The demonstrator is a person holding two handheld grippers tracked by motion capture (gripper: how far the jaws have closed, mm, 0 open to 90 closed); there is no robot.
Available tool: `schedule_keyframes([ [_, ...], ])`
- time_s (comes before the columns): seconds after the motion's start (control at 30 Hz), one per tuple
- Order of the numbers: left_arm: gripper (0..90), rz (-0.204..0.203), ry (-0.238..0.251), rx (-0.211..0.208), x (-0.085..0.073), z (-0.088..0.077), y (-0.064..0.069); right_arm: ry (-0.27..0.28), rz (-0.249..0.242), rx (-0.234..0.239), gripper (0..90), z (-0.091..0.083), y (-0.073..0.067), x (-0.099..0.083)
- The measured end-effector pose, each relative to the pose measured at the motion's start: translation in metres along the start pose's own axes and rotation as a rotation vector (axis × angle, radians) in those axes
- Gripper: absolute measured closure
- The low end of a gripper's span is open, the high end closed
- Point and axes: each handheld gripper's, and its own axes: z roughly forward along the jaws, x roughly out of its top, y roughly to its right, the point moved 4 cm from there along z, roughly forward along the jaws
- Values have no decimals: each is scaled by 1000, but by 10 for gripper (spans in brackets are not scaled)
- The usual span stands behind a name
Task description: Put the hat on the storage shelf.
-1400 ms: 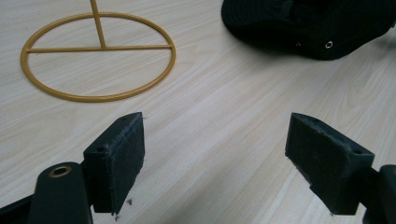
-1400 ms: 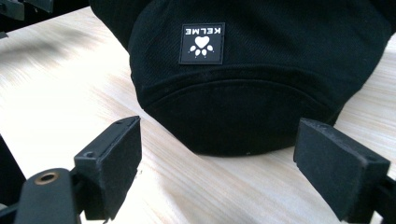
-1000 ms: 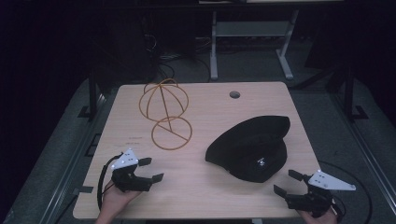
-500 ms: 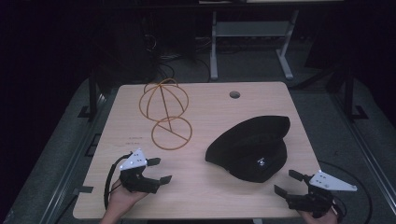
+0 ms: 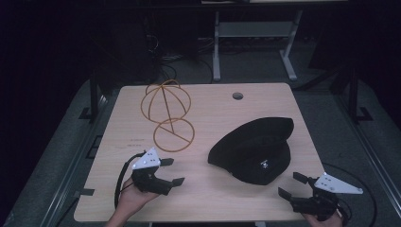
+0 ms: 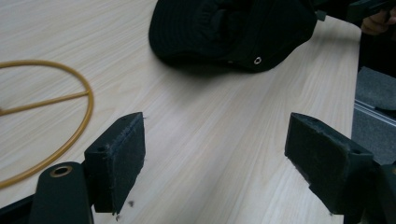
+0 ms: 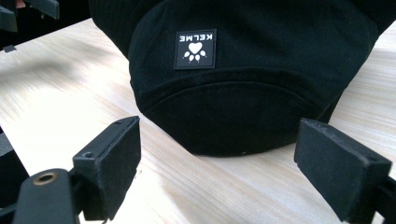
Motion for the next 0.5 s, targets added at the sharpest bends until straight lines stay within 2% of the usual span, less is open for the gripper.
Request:
schedule_keyframes([
  [0.33,203,68,-12,-53,28,25,16,-6,-5,2,143,-1,0,0],
  [0.5,208,96,-34,-72,39,38,23,14,2,-2,143,-3,1,1],
])
